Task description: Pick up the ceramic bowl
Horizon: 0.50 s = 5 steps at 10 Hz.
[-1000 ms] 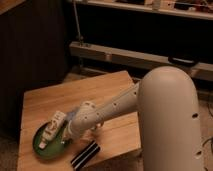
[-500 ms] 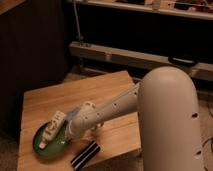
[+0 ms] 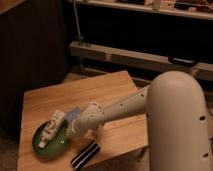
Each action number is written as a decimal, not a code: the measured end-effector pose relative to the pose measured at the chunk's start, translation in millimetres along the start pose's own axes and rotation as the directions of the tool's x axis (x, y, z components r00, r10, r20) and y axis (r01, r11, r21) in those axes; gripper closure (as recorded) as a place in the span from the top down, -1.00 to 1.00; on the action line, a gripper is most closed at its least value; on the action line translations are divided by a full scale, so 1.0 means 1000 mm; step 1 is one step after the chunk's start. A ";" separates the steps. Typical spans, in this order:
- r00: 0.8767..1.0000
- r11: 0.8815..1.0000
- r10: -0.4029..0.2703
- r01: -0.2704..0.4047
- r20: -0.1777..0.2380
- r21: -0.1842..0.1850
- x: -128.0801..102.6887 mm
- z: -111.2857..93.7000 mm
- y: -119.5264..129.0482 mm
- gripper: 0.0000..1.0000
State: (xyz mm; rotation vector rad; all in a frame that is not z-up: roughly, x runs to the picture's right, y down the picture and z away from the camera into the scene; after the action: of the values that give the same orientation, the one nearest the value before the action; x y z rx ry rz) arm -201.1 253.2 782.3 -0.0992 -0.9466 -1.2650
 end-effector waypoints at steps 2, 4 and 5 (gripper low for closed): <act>1.000 1.000 -0.020 0.020 -0.008 0.007 -0.003 -0.023 -0.011 -1.00; 0.998 0.998 -0.061 0.062 -0.025 0.008 -0.010 -0.065 -0.038 -1.00; 0.996 0.996 -0.083 0.083 -0.037 0.011 -0.014 -0.084 -0.050 -1.00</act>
State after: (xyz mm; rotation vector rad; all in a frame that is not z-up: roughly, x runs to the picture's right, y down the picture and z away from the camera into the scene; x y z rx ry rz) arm -196.4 200.5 698.9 -0.0272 -0.9353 -1.3329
